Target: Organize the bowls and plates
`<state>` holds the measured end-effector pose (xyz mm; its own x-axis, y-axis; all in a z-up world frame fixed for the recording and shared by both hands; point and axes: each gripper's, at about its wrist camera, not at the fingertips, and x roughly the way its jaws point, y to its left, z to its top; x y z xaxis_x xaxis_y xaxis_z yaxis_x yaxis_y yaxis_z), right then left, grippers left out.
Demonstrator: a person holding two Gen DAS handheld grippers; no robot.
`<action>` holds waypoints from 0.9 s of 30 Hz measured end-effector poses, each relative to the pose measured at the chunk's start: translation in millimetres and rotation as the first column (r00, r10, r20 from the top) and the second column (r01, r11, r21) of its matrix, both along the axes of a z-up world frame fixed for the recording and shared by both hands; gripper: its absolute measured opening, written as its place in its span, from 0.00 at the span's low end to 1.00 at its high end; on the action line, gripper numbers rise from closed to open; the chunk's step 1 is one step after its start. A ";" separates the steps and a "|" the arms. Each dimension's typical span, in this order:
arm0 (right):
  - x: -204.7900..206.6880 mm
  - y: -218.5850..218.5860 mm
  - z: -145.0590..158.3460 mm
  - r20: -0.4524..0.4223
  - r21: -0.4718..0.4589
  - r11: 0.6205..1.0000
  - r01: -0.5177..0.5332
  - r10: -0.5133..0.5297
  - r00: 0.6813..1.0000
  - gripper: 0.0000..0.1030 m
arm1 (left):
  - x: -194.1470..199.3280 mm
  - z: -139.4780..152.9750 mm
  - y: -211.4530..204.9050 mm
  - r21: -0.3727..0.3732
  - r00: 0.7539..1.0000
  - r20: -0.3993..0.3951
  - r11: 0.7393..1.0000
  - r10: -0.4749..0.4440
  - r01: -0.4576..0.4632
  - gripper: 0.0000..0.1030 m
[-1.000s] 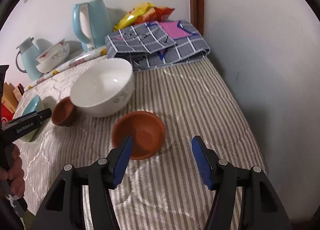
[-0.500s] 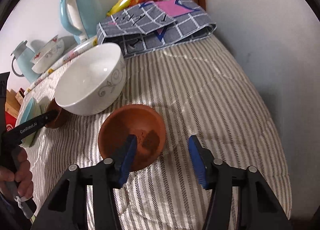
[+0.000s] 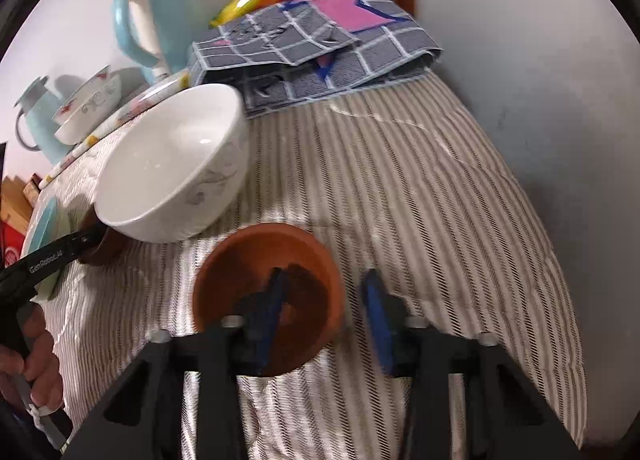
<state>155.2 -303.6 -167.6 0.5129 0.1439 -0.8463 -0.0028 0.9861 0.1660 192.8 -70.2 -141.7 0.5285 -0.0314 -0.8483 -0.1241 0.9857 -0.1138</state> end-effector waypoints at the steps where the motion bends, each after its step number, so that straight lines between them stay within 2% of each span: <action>1: -0.4 2.9 0.7 0.004 -0.017 1.000 -0.002 0.003 1.000 0.22 | -0.1 0.2 -0.3 0.002 1.000 0.000 1.000 0.000 0.000 0.19; 3: -1.1 8.1 1.4 0.012 -0.051 0.999 -0.010 0.011 1.000 0.21 | 0.2 0.5 1.2 -0.002 1.000 -0.001 1.000 -0.004 0.004 0.16; 5: -2.4 9.4 4.4 0.020 -0.063 0.998 0.004 -0.003 1.000 0.13 | 0.5 1.6 5.4 -0.021 1.000 -0.004 1.000 0.001 -0.001 0.13; 7: -3.9 7.9 8.5 0.020 -0.047 0.999 0.005 -0.004 1.000 0.10 | 0.1 2.7 8.2 -0.045 1.000 -0.007 0.999 -0.003 0.002 0.11; 18: -18.1 18.8 32.4 0.051 -0.070 0.997 0.016 -0.012 0.999 0.09 | -15.7 22.4 10.1 -0.041 0.999 0.030 0.999 -0.030 0.031 0.08; 27: -28.8 22.1 56.5 0.103 -0.044 0.998 0.038 -0.034 0.994 0.09 | -33.5 44.6 27.2 -0.029 0.997 0.070 0.999 -0.013 0.015 0.08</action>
<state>126.4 -281.4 -111.1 0.6009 0.0862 -0.7947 0.0182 0.9924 0.1214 159.2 -43.1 -97.1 0.5856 -0.0635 -0.8081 -0.1008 0.9835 -0.1503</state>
